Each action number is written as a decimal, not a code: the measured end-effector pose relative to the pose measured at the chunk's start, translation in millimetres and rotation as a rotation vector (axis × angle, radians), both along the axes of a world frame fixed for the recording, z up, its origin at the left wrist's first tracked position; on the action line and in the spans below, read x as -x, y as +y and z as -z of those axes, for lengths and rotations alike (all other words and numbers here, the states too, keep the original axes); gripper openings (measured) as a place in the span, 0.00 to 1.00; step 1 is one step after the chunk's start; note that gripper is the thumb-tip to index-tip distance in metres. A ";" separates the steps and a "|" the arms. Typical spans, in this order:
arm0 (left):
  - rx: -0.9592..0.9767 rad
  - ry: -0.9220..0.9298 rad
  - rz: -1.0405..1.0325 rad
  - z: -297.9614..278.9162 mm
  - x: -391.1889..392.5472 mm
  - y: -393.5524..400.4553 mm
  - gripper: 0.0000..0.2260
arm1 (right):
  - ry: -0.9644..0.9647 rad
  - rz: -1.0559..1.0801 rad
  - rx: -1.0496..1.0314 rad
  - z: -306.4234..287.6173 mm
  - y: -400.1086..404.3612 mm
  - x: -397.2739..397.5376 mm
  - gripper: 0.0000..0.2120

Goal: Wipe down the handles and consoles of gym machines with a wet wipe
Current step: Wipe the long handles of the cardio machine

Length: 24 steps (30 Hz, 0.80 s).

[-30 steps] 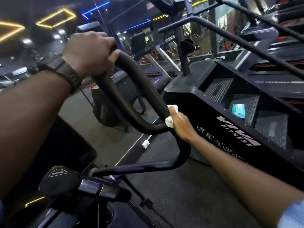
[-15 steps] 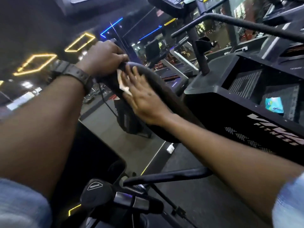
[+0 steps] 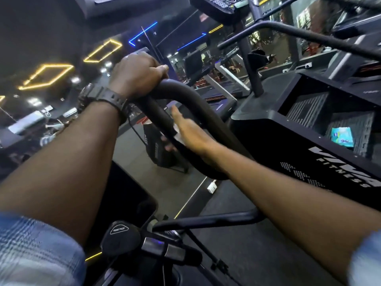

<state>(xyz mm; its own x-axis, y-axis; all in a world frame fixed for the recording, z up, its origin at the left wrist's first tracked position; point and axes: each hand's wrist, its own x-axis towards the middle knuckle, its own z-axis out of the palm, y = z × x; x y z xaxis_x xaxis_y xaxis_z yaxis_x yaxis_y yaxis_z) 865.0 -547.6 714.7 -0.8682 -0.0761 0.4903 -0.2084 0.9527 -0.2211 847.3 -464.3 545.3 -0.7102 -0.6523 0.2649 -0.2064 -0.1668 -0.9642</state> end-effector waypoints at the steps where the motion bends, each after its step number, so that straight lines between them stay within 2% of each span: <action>1: -0.013 0.003 -0.002 -0.8 -1.8 -1.8 0.15 | -0.025 -0.077 0.073 -22.9 -12.4 3.3 0.43; 3: -0.026 -0.008 0.010 0.7 0.2 0.2 0.16 | -0.017 -0.206 0.231 -32.1 -24.3 18.3 0.39; 5: -0.015 -0.008 0.006 1.9 1.4 3.0 0.19 | 0.073 -0.183 0.240 -21.0 -10.0 18.3 0.31; 7: -0.021 0.010 -0.024 1.9 3.3 3.0 0.24 | 0.066 -0.077 0.067 -0.9 4.7 9.1 0.34; 8: -0.030 0.018 -0.030 1.8 3.6 2.2 0.28 | 0.061 -0.094 0.014 16.2 14.2 7.4 0.34; 10: -0.034 0.026 -0.036 1.6 3.5 1.4 0.32 | 0.031 -0.148 0.018 35.4 20.3 7.0 0.32; 13: 0.029 0.028 -0.056 4.0 2.5 4.0 0.25 | 0.034 -0.055 0.098 -1.8 -2.1 15.4 0.37; 15: 0.065 0.033 -0.051 6.3 0.7 5.6 0.23 | 0.138 0.083 0.144 -31.5 -21.9 15.4 0.31; 17: 0.104 0.031 -0.045 7.0 -0.4 4.1 0.22 | 0.261 0.159 0.117 -33.5 -26.6 15.2 0.27; 20: 0.165 0.044 -0.041 9.0 -0.8 3.8 0.20 | 0.435 0.214 -0.036 19.2 1.2 3.3 0.29; 22: 0.257 0.052 -0.034 13.4 -1.8 4.2 0.19 | 0.555 0.311 -0.195 70.3 28.7 -5.7 0.26; 24: 0.345 0.074 -0.013 18.9 -3.3 4.1 0.19 | 0.869 0.473 -0.371 116.5 60.9 -8.4 0.26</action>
<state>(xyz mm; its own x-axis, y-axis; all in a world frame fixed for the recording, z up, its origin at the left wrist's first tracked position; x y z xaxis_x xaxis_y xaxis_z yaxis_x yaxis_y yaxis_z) 868.3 -543.5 695.8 -0.8294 0.0946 0.5505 -0.2471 0.8217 -0.5136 855.7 -403.3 428.8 -0.5754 -0.5032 0.6448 -0.8172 0.3856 -0.4283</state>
